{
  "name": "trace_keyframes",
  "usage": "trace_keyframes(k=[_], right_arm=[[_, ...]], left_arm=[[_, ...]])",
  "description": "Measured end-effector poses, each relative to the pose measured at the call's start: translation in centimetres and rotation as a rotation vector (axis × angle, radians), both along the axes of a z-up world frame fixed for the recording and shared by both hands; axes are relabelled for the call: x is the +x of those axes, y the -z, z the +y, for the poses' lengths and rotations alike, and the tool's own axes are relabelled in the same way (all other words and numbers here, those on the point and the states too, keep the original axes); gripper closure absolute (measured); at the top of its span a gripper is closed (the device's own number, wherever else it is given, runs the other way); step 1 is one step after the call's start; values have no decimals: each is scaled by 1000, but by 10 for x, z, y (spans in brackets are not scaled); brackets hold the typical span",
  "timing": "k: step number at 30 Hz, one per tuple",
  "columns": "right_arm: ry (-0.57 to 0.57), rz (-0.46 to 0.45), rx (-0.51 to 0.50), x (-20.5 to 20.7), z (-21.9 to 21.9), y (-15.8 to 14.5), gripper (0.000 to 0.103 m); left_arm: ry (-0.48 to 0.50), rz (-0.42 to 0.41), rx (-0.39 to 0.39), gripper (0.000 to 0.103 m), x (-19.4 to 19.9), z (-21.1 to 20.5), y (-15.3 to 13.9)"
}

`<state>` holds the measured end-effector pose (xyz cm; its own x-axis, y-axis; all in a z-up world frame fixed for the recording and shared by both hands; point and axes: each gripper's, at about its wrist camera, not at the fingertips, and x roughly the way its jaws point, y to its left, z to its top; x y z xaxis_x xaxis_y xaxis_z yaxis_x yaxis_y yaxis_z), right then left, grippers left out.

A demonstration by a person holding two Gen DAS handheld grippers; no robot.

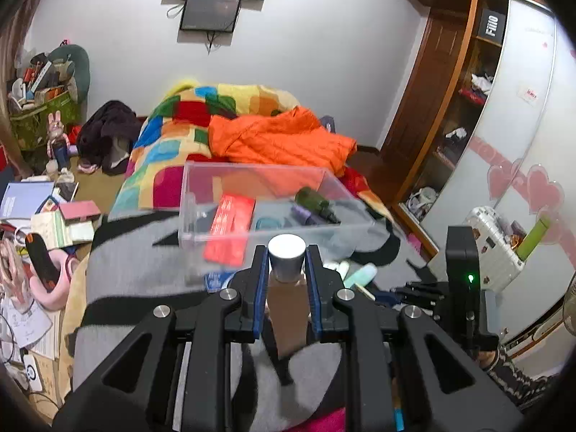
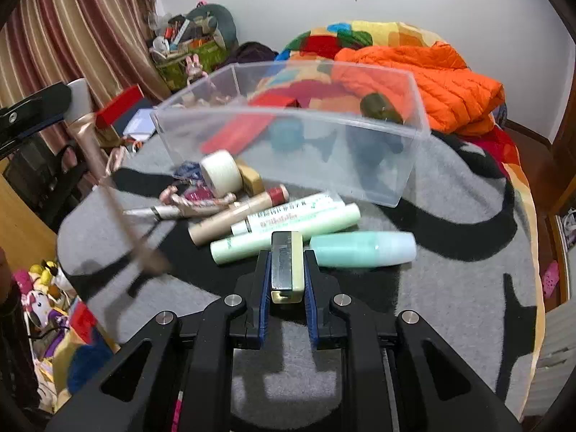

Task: Organize objects
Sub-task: 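Place the beige tube in the box with the left gripper while the right places the soap box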

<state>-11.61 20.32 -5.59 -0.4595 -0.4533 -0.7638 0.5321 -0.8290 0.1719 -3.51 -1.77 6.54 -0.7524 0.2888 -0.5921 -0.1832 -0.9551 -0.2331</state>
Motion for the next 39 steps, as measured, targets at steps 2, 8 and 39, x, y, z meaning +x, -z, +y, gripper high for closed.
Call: trace_keyframes(k=[2,8,39], right_arm=[[6,11,-23,-1,3,-9,88],[45,76,-53,-9,8,-37,88],[21,54,89,-116,-47,-31,88]], left_arm=[[-1,23,1,83,-4,1,-10],[-10,78,-8,83,-26,5,-37],[-143,-116,28,83,-153,-25,23]])
